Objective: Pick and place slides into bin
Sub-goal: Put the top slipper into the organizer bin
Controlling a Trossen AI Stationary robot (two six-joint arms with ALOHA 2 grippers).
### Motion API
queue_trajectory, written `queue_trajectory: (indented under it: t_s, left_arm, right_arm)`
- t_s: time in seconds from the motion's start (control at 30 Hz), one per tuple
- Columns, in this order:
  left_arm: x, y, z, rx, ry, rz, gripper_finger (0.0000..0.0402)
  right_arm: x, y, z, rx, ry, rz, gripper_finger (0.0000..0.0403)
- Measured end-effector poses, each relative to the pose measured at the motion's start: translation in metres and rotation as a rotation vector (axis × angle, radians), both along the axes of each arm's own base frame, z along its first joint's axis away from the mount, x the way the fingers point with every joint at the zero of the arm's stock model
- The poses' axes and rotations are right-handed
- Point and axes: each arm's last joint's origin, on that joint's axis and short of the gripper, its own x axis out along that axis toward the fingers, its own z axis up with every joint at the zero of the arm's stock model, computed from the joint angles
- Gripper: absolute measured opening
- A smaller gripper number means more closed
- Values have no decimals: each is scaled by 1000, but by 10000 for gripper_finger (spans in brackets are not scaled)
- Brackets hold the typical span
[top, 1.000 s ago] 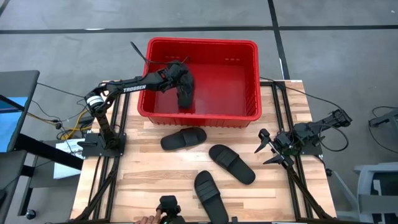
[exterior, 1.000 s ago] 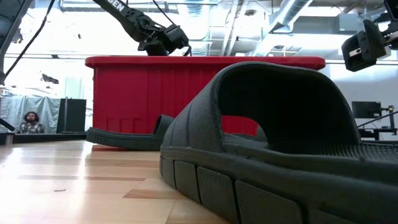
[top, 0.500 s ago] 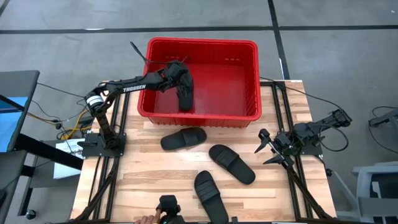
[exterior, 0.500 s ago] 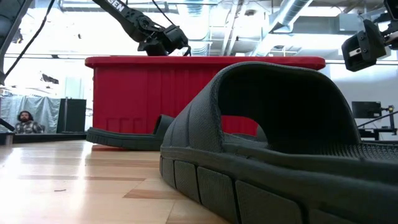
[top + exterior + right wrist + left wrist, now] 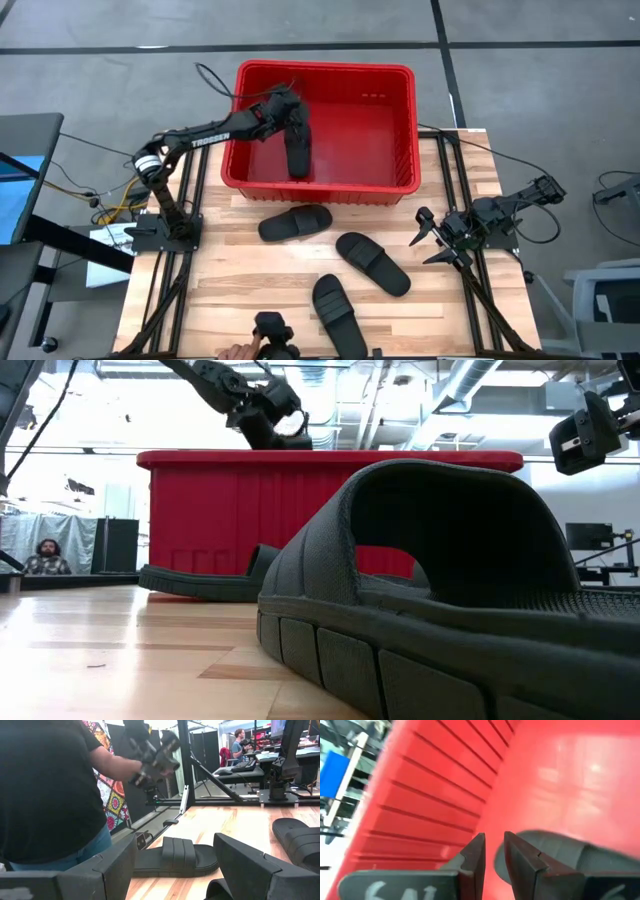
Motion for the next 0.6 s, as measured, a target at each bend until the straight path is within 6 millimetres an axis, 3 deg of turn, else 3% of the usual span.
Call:
queue_trajectory:
  t_s: [0.27, 0.47, 0.6]
  left_arm:
    - [-18, -16, 66, 7, -258, -73, 63]
    - [-40, -40, 103, -184, -531, -202, 63]
    - [-54, -58, 117, -326, -601, -324, 63]
  right_arm:
    - [0, 0, 0, 0, 0, 1, 260]
    - [0, 0, 0, 0, 0, 1, 260]
    - [0, 0, 0, 0, 0, 0, 260]
